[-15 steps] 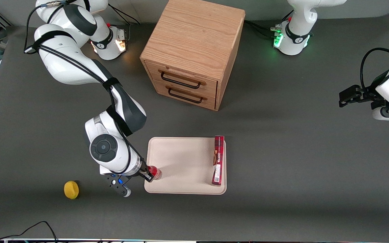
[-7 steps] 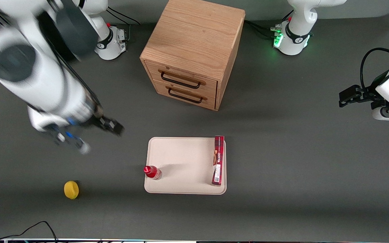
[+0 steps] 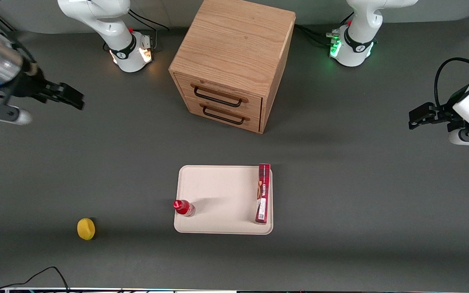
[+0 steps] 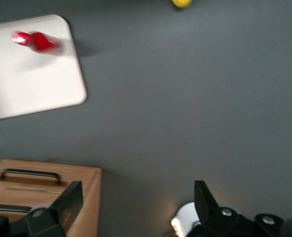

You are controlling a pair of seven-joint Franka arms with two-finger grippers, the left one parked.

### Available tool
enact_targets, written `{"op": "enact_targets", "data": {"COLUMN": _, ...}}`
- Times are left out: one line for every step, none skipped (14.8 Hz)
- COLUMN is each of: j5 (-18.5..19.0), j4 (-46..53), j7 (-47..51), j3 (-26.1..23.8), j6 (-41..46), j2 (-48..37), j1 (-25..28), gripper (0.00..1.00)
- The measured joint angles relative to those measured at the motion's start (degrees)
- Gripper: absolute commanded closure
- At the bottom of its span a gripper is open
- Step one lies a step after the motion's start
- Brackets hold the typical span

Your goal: Place coke bottle on tray

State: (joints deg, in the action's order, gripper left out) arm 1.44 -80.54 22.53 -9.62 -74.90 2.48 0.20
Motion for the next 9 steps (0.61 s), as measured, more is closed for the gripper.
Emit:
{"op": "enact_targets", "data": {"j5": -0.3, "j4": -6.2, "j7": -1.6, "j3": 1.7, "j6": -3.1, "j2": -3.4, "j1": -0.1, "gripper": 0.0}}
{"op": "enact_targets", "data": {"j5": -0.4, "j4": -12.4, "j7": -2.7, "j3": 2.8, "j6": -7.0, "j2": -6.4, "j1": -0.1, "gripper": 0.0}}
{"op": "enact_targets", "data": {"j5": -0.6, "j4": -18.6, "j7": -3.3, "j3": 3.3, "j6": -11.2, "j2": -9.3, "j1": -0.1, "gripper": 0.0}}
{"op": "enact_targets", "data": {"j5": -1.1, "j4": -24.5, "j7": -3.4, "j3": 3.6, "j6": -14.9, "j2": -12.0, "j1": -0.1, "gripper": 0.0}}
{"op": "enact_targets", "data": {"j5": -1.6, "j4": -29.3, "j7": -3.6, "j3": 3.7, "j6": -17.4, "j2": -14.4, "j1": -0.1, "gripper": 0.0}}
{"op": "enact_targets", "data": {"j5": -1.7, "j4": -32.1, "j7": -3.8, "j3": 3.7, "j6": -18.7, "j2": -16.1, "j1": -0.1, "gripper": 0.0}}
{"op": "enact_targets", "data": {"j5": -1.9, "j4": -33.4, "j7": -4.2, "j3": 3.7, "j6": -19.4, "j2": -17.5, "j1": -0.1, "gripper": 0.0}}
{"op": "enact_targets", "data": {"j5": -2.1, "j4": -32.9, "j7": -4.2, "j3": 3.9, "j6": -19.3, "j2": -17.9, "j1": 0.0, "gripper": 0.0}}
{"op": "enact_targets", "data": {"j5": -2.2, "j4": -31.9, "j7": -4.2, "j3": 4.3, "j6": -18.5, "j2": -17.9, "j1": 0.0, "gripper": 0.0}}
